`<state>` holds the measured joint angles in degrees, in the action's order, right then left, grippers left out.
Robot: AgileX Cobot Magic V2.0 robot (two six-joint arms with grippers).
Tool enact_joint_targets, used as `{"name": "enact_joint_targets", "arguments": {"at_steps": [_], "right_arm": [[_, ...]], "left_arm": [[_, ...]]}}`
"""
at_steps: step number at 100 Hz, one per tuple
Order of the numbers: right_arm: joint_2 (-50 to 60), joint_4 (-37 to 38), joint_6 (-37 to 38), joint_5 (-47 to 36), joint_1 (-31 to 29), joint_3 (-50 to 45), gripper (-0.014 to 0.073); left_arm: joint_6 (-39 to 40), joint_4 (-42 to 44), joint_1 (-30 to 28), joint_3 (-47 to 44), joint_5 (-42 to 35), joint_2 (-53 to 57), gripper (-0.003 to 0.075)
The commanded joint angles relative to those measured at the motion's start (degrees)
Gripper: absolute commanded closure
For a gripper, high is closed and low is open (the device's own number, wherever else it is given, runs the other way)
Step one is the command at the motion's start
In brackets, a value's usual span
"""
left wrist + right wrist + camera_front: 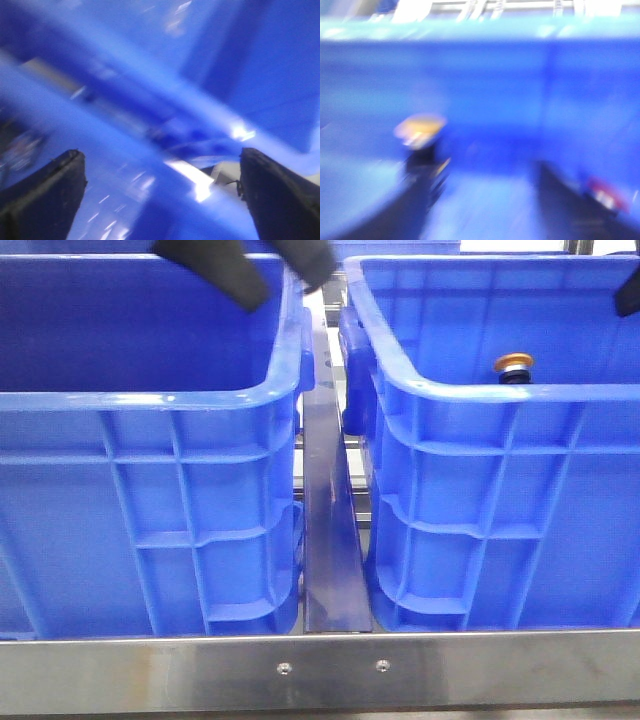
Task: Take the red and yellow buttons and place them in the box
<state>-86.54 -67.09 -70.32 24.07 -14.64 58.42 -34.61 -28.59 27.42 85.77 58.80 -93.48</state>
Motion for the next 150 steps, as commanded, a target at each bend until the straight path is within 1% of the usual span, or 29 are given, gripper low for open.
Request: {"name": "enact_joint_targets", "arguments": {"at_steps": [1, 8, 9, 12, 14, 18, 24, 29, 30, 36, 52, 57, 73, 88, 106, 111, 119, 131, 136, 144, 150], "right_arm": [[5.98, -1.04, -0.89, 1.33, -0.27, -1.48, 0.0446], [9.43, -1.04, -0.89, 3.07, -0.27, -4.32, 0.0594], [9.43, -1.04, -0.89, 3.07, -0.27, -4.32, 0.0594], [10.94, -1.04, -0.89, 4.01, -0.27, -5.46, 0.0650], [11.54, -1.04, -0.84, 4.59, -0.27, -6.08, 0.0666], [13.21, -1.04, -0.84, 5.58, -0.27, -6.98, 0.0655], [15.56, -1.04, -0.84, 6.82, -0.27, -8.40, 0.0655], [17.51, -1.04, -0.84, 7.47, -0.27, -9.44, 0.0655], [17.79, -1.04, -0.84, 7.56, -0.27, -9.58, 0.0655], [20.41, -1.04, -0.84, 8.11, -0.27, -10.75, 0.0655], [27.66, -1.04, -0.84, 8.91, -0.27, -13.52, 0.0655], [29.82, -1.04, -0.84, 8.77, -0.27, -14.30, 0.0655], [36.76, -1.09, -0.84, 8.48, -0.27, -17.22, 0.0655], [42.84, -1.09, -0.84, 5.96, -0.27, -21.16, 0.0655], [49.09, -4.13, -0.84, 3.51, -0.10, -26.91, 0.0655], [50.24, -5.35, -0.84, 2.37, 0.51, -28.36, 0.0655], [51.84, -6.87, -0.84, 0.24, 2.73, -30.28, 0.0655], [55.13, -6.78, -0.84, -1.27, 7.35, -32.51, 0.0654], [57.13, -6.78, -0.84, -2.00, 8.93, -33.43, 0.0651], [60.54, -6.78, -0.84, -4.05, 10.07, -34.95, 0.0652], [63.67, -6.78, -0.84, -5.79, 10.12, -35.97, 0.0652]], "left_arm": [[6.90, 5.42, -0.04, 1.98, -2.72, 3.72, 0.0213], [12.78, 12.05, -0.04, 1.87, -4.01, 4.11, 0.0289], [13.35, 12.77, -0.04, 1.85, -4.42, 4.29, 0.0307], [15.74, 15.64, -0.04, 1.63, -5.23, 4.53, 0.0346], [17.86, 18.00, -0.04, 1.47, -5.77, 4.65, 0.0377], [21.90, 22.58, -0.04, 1.14, -6.43, 4.93, 0.0433], [26.81, 27.82, -0.18, 0.78, -6.41, 4.93, 0.0544], [29.73, 29.33, -0.74, -0.10, -6.41, 5.01, 0.0631], [29.91, 29.32, -0.97, -0.21, -6.56, 5.01, 0.0655], [30.28, 28.59, -2.21, -1.62, -7.21, 5.30, 0.0743], [30.90, 27.53, -6.75, -6.78, -10.68, 8.40, 0.0741], [31.98, 27.53, -8.40, -8.77, -11.73, 9.87, 0.0741], [31.98, 27.63, -13.67, -14.43, -14.08, 15.88, 0.0741], [34.61, 30.61, -17.07, -20.60, -16.78, 23.71, 0.0741], [41.07, 38.24, -18.44, -28.95, -22.17, 35.19, 0.0741], [41.61, 38.62, -18.44, -31.23, -23.59, 39.13, 0.0741], [42.30, 38.62, -18.44, -34.77, -25.02, 44.58, 0.0741], [44.96, 40.06, -18.44, -40.36, -27.02, 53.44, 0.0741], [47.68, 42.98, -18.44, -42.62, -27.27, 57.19, 0.0741], [55.11, 50.67, -18.44, -46.19, -26.21, 63.42, 0.0741], [56.44, 53.71, -18.44, -48.31, -26.10, 67.51, 0.0741]]}}
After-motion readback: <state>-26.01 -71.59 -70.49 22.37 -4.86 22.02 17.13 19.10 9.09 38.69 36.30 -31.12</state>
